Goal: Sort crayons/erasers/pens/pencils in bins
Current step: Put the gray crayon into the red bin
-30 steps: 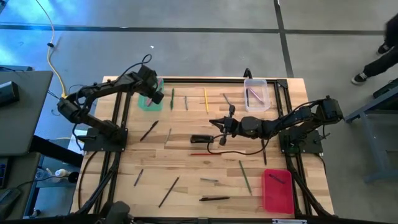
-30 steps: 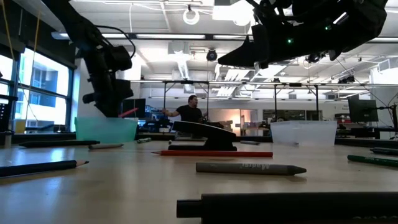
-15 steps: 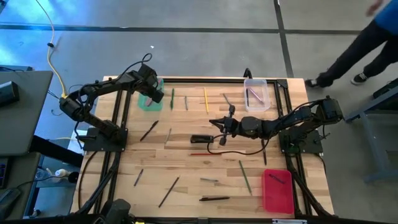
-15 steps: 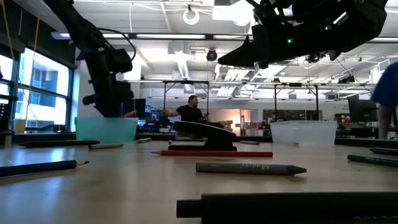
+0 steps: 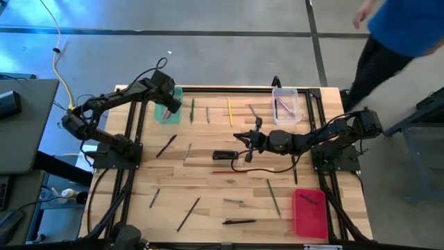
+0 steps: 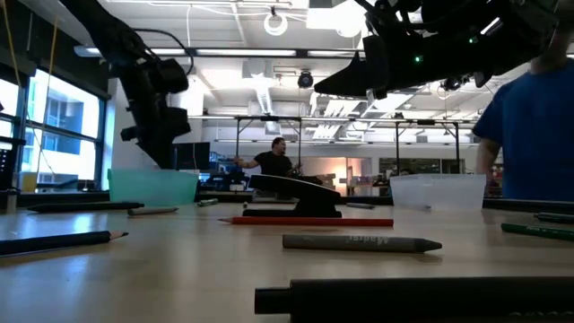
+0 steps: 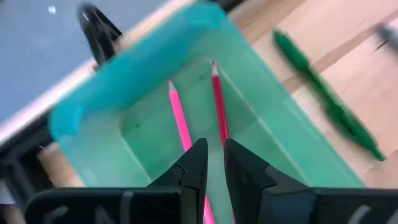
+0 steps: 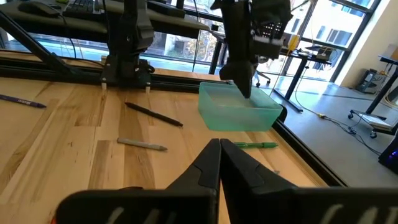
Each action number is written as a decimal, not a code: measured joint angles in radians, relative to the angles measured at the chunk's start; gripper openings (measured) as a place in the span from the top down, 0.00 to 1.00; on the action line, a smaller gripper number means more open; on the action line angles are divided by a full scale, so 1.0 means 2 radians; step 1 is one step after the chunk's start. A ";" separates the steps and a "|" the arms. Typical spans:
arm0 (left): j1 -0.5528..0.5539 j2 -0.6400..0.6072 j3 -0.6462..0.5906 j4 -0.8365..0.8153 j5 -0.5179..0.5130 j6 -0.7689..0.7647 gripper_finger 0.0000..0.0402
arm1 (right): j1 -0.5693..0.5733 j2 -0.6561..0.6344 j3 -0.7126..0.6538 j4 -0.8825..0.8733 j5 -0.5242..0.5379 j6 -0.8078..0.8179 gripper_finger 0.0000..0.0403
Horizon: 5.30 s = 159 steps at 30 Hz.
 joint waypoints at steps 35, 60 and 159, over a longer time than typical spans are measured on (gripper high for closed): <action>-0.291 -0.459 -0.313 0.391 0.107 -0.015 1.00 | 0.000 0.000 0.000 -0.007 0.001 0.000 1.00; -0.393 -0.457 -0.369 0.487 0.104 -0.011 1.00 | 0.142 0.001 0.177 -0.512 0.006 0.245 0.96; -0.393 -0.457 -0.369 0.478 0.104 -0.041 1.00 | 0.276 0.212 0.520 -1.039 -0.194 0.539 0.96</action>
